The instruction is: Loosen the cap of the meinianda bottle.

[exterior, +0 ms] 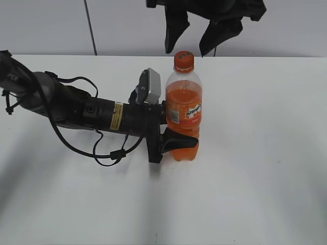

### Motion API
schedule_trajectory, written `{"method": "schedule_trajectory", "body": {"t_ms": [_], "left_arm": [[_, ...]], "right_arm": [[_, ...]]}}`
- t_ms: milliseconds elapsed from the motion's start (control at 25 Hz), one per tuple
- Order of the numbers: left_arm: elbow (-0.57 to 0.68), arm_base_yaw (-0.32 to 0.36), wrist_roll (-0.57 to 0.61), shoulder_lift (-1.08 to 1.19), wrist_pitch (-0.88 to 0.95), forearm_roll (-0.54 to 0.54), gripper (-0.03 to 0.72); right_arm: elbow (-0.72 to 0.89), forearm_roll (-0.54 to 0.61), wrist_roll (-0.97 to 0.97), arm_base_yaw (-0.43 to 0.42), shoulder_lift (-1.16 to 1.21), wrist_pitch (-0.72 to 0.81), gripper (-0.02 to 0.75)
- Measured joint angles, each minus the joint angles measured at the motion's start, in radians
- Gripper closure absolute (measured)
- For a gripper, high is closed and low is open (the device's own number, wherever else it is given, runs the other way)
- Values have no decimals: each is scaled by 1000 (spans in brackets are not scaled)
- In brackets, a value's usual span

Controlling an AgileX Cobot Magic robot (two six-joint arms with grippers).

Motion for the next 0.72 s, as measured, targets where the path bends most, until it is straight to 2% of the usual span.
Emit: {"method": "schedule_trajectory", "body": {"t_ms": [720], "left_arm": [[0, 0, 0, 0, 0, 0, 289]], "right_arm": [[1, -11, 2, 0, 28, -1, 276]]}}
